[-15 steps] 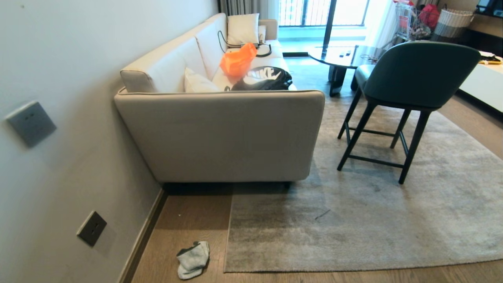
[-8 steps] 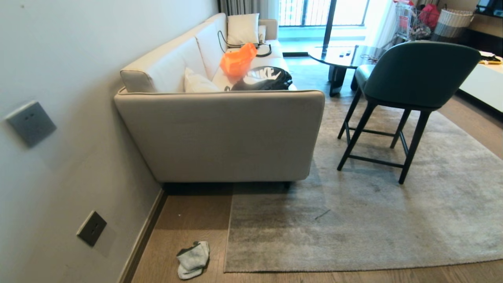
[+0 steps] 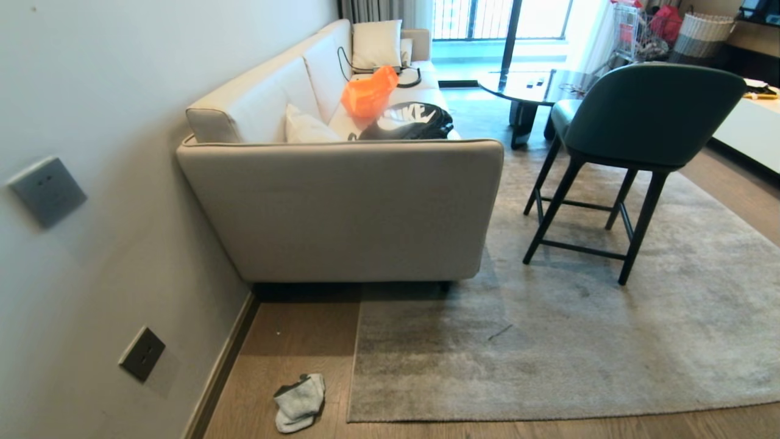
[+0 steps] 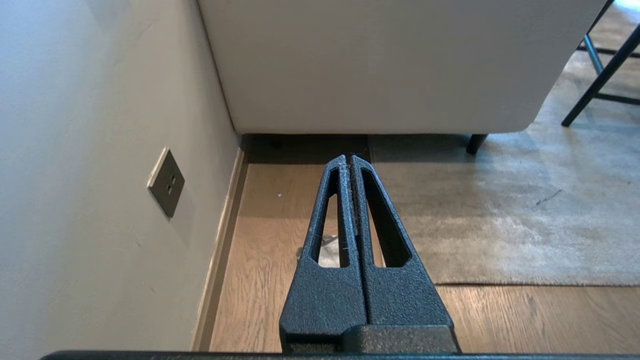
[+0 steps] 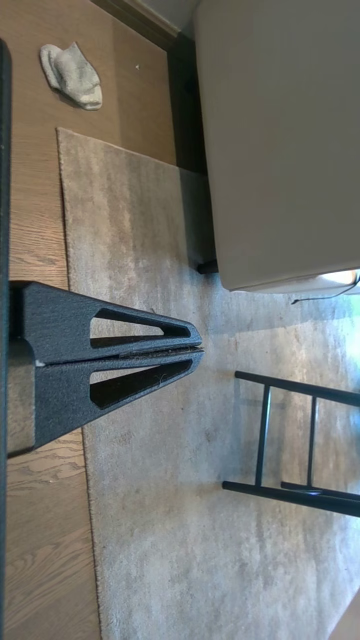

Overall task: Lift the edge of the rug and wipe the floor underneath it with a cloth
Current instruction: Pick up the rag

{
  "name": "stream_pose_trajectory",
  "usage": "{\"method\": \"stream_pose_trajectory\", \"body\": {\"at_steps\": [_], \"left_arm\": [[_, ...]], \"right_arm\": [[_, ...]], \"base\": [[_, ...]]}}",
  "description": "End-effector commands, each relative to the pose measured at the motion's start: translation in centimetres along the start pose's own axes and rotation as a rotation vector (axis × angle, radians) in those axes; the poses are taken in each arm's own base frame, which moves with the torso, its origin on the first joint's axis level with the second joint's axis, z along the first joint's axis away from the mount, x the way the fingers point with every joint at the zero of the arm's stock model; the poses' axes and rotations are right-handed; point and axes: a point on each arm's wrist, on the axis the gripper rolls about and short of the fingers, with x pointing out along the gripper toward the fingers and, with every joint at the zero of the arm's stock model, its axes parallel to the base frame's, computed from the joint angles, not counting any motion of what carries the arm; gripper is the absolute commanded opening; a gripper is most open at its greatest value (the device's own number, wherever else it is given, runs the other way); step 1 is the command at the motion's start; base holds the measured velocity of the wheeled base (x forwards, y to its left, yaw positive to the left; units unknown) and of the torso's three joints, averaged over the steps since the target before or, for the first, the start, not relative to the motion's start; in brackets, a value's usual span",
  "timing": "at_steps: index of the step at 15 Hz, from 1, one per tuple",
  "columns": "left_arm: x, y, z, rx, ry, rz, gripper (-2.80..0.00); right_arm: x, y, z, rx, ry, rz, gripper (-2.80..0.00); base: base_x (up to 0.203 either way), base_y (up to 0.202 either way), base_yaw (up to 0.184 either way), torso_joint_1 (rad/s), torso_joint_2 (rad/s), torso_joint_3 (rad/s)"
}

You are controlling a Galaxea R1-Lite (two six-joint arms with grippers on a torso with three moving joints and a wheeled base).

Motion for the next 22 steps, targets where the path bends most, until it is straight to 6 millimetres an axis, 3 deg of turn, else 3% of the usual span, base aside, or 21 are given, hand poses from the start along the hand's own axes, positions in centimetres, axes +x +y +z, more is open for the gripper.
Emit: {"method": "stream_pose_trajectory", "body": {"at_steps": [1,22], "left_arm": [[-0.01,0.0,0.03,-0.001,-0.001,0.0,-2.8],[0.0,0.0,-0.01,-0.013,0.0,0.002,-2.8]], "right_arm": [[0.0,0.0,0.0,0.0,0.0,0.0,-2.8],[0.0,0.0,0.02,0.0,-0.001,0.0,-2.8]], "base": [[0.0,0.0,0.0,0.002,0.0,-0.104],[0.0,0.0,0.0,0.004,0.0,-0.192]]}}
